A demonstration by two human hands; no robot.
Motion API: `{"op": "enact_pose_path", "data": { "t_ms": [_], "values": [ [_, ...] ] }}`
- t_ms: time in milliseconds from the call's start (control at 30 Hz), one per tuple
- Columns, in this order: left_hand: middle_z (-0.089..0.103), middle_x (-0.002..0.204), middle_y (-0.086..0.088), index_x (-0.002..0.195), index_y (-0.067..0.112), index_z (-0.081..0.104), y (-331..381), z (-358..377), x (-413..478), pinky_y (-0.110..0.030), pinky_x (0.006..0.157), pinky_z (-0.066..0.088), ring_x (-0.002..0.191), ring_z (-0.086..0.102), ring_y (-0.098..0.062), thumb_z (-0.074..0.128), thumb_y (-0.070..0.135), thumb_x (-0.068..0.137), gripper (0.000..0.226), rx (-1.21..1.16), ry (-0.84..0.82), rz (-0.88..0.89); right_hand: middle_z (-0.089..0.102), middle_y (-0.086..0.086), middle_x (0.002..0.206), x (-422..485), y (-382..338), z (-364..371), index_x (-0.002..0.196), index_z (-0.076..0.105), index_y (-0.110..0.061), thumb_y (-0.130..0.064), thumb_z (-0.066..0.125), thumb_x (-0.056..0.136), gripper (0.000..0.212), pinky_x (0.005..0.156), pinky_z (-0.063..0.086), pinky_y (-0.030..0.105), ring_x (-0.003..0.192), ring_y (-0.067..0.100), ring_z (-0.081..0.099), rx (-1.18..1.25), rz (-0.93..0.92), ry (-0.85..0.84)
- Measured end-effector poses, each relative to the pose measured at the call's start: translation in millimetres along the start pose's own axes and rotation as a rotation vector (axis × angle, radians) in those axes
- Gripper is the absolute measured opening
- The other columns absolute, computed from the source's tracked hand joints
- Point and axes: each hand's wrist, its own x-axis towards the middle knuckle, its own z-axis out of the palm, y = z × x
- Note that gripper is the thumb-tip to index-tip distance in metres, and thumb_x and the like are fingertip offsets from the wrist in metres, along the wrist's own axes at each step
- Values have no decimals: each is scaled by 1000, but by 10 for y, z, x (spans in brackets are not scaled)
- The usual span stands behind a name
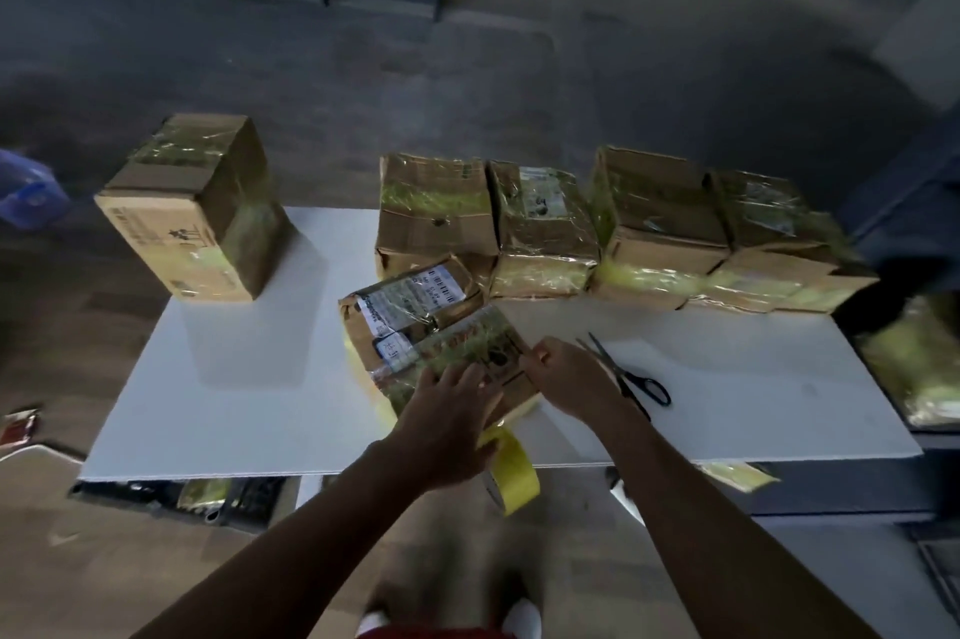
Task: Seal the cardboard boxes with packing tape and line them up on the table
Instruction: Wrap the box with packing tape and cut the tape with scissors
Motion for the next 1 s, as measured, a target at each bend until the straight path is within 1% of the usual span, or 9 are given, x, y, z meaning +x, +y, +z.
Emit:
{"op": "enact_pose_path", "data": {
  "t_ms": [100,167,233,400,533,633,767,900,1000],
  "values": [
    [46,129,-8,132,20,45,79,17,85,-45,96,40,118,45,-28,58,46,87,54,50,19,-92,67,6,101,-68,127,44,101,62,-13,-38,47,96,29,76,46,31,94,23,61,82,46,53],
    [55,114,-10,120,17,56,110,41,101,-44,82,47,103,54,-29,74,43,74,56,73,39,-106,67,8,103,-127,236,51,100,63,-13,-37,47,96,29,81,48,35,96,25,61,123,86,64],
    [60,96,-10,102,15,64,158,90,113,-41,68,49,85,58,-29,85,39,56,56,90,66,-104,67,8,103,-167,378,56,100,62,-11,-35,48,95,29,80,46,33,98,27,61,136,120,76],
    [61,89,-7,92,16,68,408,101,302,-36,58,49,76,58,-25,90,35,48,52,108,177,-140,67,12,107,-75,757,2,104,60,-9,-30,46,97,27,76,43,30,100,29,61,154,132,29],
    [62,91,-8,94,16,67,526,124,443,-36,58,48,78,59,-27,87,27,53,47,85,203,-216,64,14,102,67,1088,-45,95,58,-12,-25,45,97,19,70,40,29,97,30,60,57,106,10],
    [61,93,-9,95,16,65,513,176,458,-37,60,50,79,61,-30,85,22,49,50,48,227,-276,58,15,114,210,1413,-42,111,58,-7,-22,47,94,26,79,43,32,107,32,56,-117,133,41],
    [58,105,-12,109,15,55,483,287,345,-41,74,56,92,60,-33,87,20,54,64,-61,235,-296,50,16,117,303,1766,28,121,50,-7,-28,49,96,32,84,47,40,110,35,50,-259,163,76],
    [55,114,-10,111,11,61,553,307,249,-38,83,53,104,57,-31,86,11,59,57,-134,251,-318,51,14,120,371,1915,109,126,47,-11,-30,46,98,34,85,48,39,113,32,48,-339,130,47],
    [57,119,-11,112,12,65,575,300,154,-42,87,51,110,54,-33,85,16,63,53,-102,280,-337,51,11,121,439,1938,130,125,47,-13,-28,48,97,32,86,47,39,114,29,48,-411,144,37]
  ]
}}
